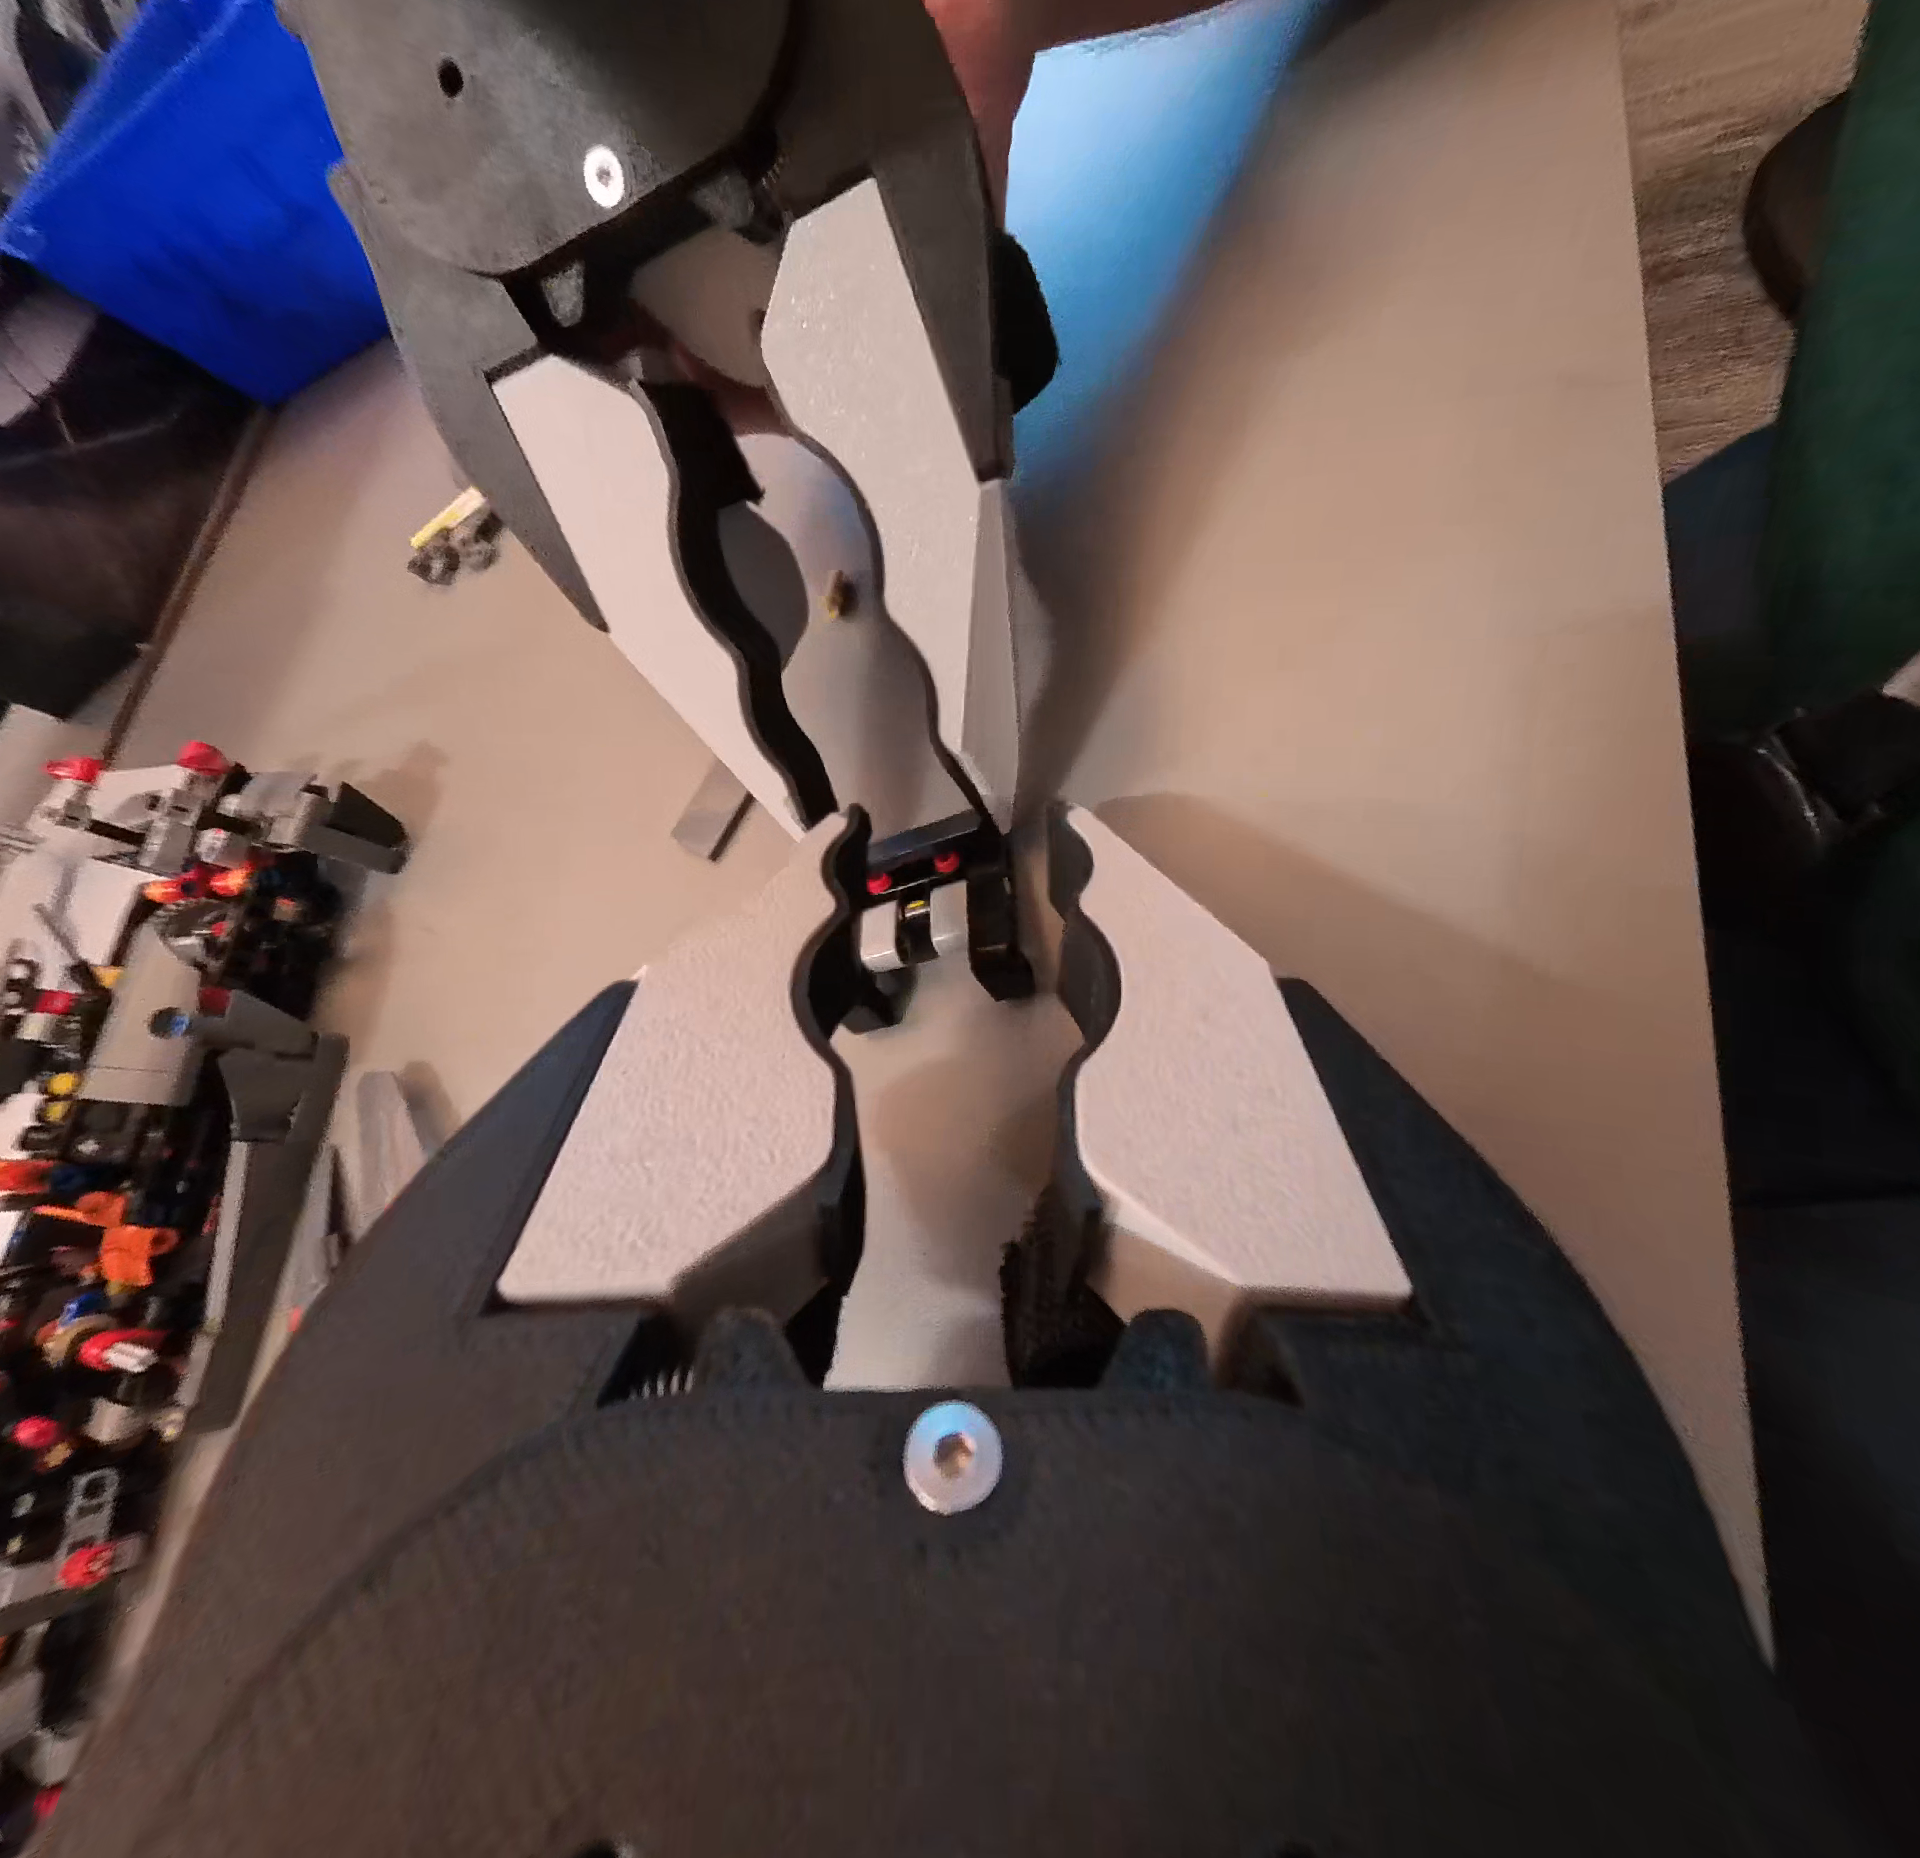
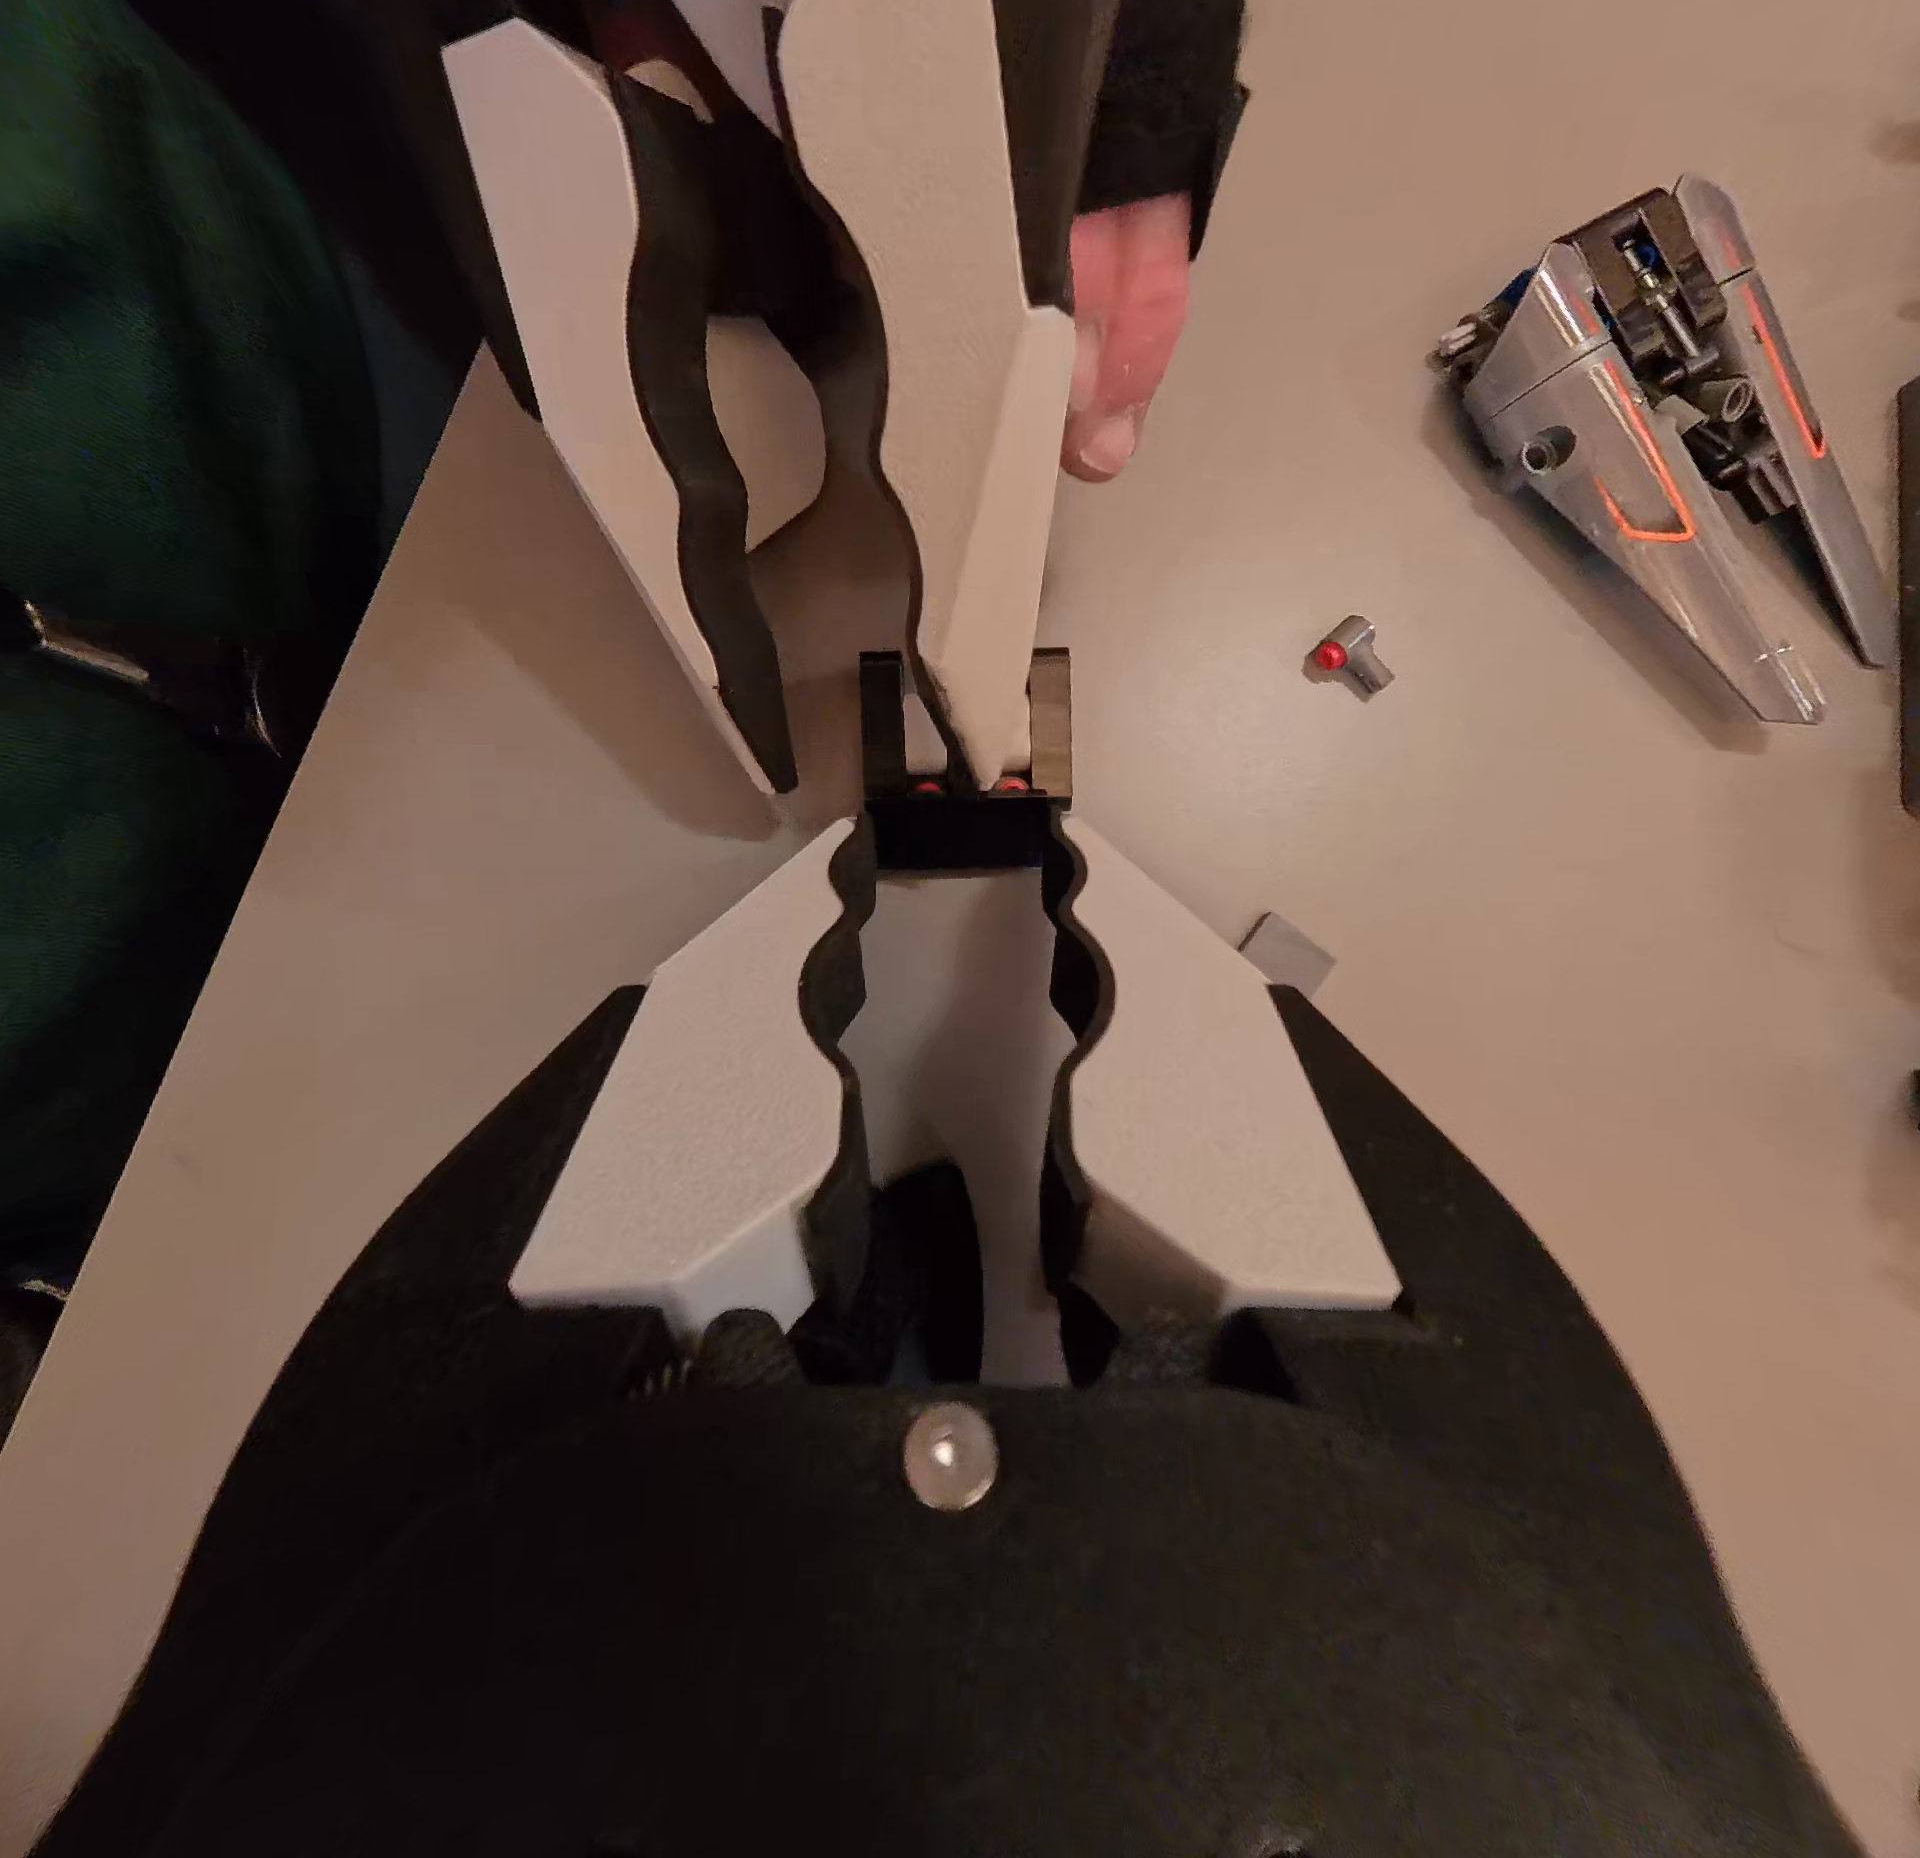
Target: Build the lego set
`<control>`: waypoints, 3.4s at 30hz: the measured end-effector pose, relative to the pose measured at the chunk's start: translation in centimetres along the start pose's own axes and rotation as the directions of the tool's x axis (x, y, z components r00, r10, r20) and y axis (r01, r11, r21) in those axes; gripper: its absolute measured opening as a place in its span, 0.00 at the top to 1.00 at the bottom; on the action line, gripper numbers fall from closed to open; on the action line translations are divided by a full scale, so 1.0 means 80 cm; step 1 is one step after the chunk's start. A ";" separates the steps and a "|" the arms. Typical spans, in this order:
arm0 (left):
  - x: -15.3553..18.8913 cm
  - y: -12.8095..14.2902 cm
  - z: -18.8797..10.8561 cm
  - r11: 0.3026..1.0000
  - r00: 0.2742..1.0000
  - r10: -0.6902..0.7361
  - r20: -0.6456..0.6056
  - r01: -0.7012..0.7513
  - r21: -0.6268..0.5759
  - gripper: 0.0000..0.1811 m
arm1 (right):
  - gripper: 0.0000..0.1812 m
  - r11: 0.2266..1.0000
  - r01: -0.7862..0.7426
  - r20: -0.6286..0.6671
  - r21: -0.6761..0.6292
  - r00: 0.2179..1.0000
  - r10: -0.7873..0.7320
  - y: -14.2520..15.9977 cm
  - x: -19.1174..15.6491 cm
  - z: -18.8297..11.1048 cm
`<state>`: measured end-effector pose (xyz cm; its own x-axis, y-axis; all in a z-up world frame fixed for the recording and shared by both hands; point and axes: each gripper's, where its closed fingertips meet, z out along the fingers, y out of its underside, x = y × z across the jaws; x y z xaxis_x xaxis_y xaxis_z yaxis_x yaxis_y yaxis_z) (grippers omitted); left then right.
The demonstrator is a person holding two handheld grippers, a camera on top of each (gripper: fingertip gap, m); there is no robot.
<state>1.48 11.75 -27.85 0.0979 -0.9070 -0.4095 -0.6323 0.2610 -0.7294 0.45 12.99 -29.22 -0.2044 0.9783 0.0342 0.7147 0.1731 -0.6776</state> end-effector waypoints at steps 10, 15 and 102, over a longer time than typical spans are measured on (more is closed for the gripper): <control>0.005 0.014 0.009 0.995 0.999 0.053 0.007 -0.052 -0.082 0.90 | 0.83 1.000 0.017 -0.025 -0.007 1.000 -0.017 -0.004 0.002 0.005; 0.002 0.015 0.009 0.994 0.997 0.066 0.032 -0.063 -0.089 0.92 | 0.83 1.000 0.016 -0.026 0.008 1.000 -0.016 -0.005 0.003 0.005; -0.019 0.014 -0.030 0.999 0.981 0.023 0.192 -0.013 -0.053 0.81 | 0.83 0.990 0.092 0.142 -0.111 0.987 -0.076 -0.025 0.007 0.021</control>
<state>-1.26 12.63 -26.74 0.2288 -0.8207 -0.5235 -0.6730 0.2551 -0.6942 -2.21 13.02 -29.04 -0.3509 0.9362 -0.0190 0.7627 0.2740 -0.5859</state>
